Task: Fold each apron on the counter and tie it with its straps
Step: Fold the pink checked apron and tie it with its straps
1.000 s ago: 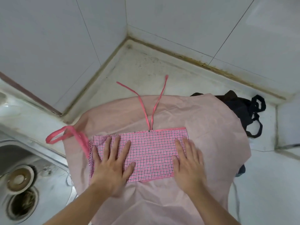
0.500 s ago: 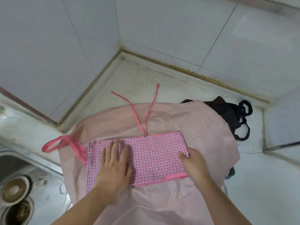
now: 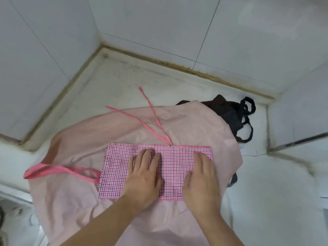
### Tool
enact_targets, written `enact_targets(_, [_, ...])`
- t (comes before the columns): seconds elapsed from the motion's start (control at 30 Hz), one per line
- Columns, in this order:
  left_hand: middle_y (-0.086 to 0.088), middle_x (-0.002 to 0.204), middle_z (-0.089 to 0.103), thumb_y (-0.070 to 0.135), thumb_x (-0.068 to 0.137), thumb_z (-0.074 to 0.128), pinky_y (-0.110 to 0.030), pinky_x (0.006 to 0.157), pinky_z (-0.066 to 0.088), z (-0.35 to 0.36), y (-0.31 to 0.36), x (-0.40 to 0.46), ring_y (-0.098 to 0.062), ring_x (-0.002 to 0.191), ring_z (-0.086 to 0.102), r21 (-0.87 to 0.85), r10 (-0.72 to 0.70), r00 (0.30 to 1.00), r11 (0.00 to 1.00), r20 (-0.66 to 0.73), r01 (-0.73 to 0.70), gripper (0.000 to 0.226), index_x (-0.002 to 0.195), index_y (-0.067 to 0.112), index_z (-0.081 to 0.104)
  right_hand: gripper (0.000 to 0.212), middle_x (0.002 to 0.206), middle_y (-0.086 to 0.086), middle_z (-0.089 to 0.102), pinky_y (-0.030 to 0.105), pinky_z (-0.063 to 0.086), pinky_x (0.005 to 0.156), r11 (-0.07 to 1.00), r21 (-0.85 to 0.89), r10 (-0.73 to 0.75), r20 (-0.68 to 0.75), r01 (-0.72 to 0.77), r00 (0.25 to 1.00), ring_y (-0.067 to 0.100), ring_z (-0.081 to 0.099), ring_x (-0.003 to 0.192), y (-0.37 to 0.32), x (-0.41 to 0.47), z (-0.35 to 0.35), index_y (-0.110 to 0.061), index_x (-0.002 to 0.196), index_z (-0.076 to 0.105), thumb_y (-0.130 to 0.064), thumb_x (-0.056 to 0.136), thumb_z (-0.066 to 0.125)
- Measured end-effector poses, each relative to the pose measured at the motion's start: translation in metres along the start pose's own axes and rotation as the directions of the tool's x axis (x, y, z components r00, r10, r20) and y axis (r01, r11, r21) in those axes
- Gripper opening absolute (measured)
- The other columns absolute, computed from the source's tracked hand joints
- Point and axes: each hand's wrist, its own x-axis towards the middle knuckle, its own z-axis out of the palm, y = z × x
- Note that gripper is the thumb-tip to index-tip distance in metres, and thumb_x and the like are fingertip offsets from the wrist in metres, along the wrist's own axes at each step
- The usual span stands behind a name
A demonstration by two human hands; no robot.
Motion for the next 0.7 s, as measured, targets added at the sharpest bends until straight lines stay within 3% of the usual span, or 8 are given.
enact_targets(0.1, [0.006,0.176,0.000,0.053,0.105,0.021,-0.068,0.123,-0.006,0.011,-0.003,0.001,-0.028,0.162,-0.003,0.014,0.021,1.000,1.000,0.008,-0.021,0.064,0.166,0.042,0.007,0.063,0.173,-0.007,0.015,0.043,0.019,0.129,0.965,-0.001,-0.260,0.174,0.264,0.950,0.015,0.009,0.160,-0.024,-0.006,0.025,-0.031,0.166,0.019,-0.035,0.105,0.034])
enact_targets(0.2, [0.006,0.176,0.000,0.058,0.105,0.018,-0.071,0.123,-0.001,0.016,-0.045,-0.012,-0.027,0.162,-0.001,0.123,-0.012,1.000,0.992,-0.006,0.013,0.065,0.166,0.041,0.001,0.062,0.175,-0.011,0.001,0.047,0.014,0.130,0.940,-0.093,-0.295,0.258,0.328,0.920,0.013,-0.003,0.161,0.015,-0.013,0.038,-0.037,0.166,-0.001,-0.043,0.109,0.022])
enact_targets(0.3, [-0.001,0.175,0.012,0.059,0.103,0.022,-0.065,0.125,0.010,0.007,-0.083,-0.025,-0.028,0.162,0.012,0.170,-0.070,0.997,0.983,-0.018,0.072,0.070,0.167,0.033,0.014,0.064,0.175,-0.012,0.000,0.045,0.011,0.131,0.967,-0.126,-0.193,0.202,0.221,0.960,0.012,-0.001,0.161,0.057,-0.010,0.033,-0.035,0.167,-0.001,-0.045,0.109,0.024])
enact_targets(0.4, [-0.007,0.174,0.017,0.057,0.103,0.024,-0.059,0.127,0.010,0.001,-0.088,-0.028,-0.030,0.160,0.018,0.156,-0.089,0.996,0.984,0.006,0.087,0.071,0.167,0.027,0.020,0.068,0.174,-0.011,-0.001,0.042,0.013,0.131,0.983,-0.124,-0.104,0.222,0.134,0.969,0.012,0.002,0.161,0.072,-0.005,0.024,-0.026,0.168,0.000,-0.052,0.109,0.022])
enact_targets(0.5, [-0.020,0.165,0.032,0.046,0.099,0.036,-0.058,0.127,0.011,-0.002,-0.071,-0.024,-0.040,0.153,0.031,0.129,-0.122,0.992,0.984,-0.041,0.126,0.070,0.160,0.013,0.038,0.080,0.165,0.003,0.023,0.047,0.030,0.126,0.996,-0.040,0.090,0.185,-0.084,0.979,0.023,0.023,0.153,0.069,0.002,0.012,-0.016,0.163,0.017,-0.050,0.101,0.053])
enact_targets(0.6, [-0.018,0.152,0.042,0.016,0.078,0.057,-0.059,0.118,0.031,-0.013,-0.044,-0.019,-0.042,0.137,0.047,0.057,0.009,0.991,0.998,-0.136,-0.002,0.069,0.147,0.010,0.053,0.061,0.132,0.011,0.049,0.055,0.047,0.107,0.957,0.138,0.242,0.100,-0.254,0.965,0.033,0.046,0.127,0.067,0.008,0.003,-0.008,0.139,0.045,-0.025,0.088,0.074])
enact_targets(0.7, [-0.002,0.153,0.037,0.008,0.078,0.065,-0.041,0.118,0.040,-0.016,-0.012,-0.012,-0.024,0.137,0.041,-0.217,0.155,0.986,0.962,-0.063,-0.165,0.079,0.153,0.024,0.047,0.038,0.121,0.006,0.056,0.048,0.056,0.091,0.881,0.217,0.373,0.224,-0.420,0.900,0.029,0.057,0.114,0.066,0.019,-0.006,-0.015,0.119,0.052,-0.027,0.088,0.070])
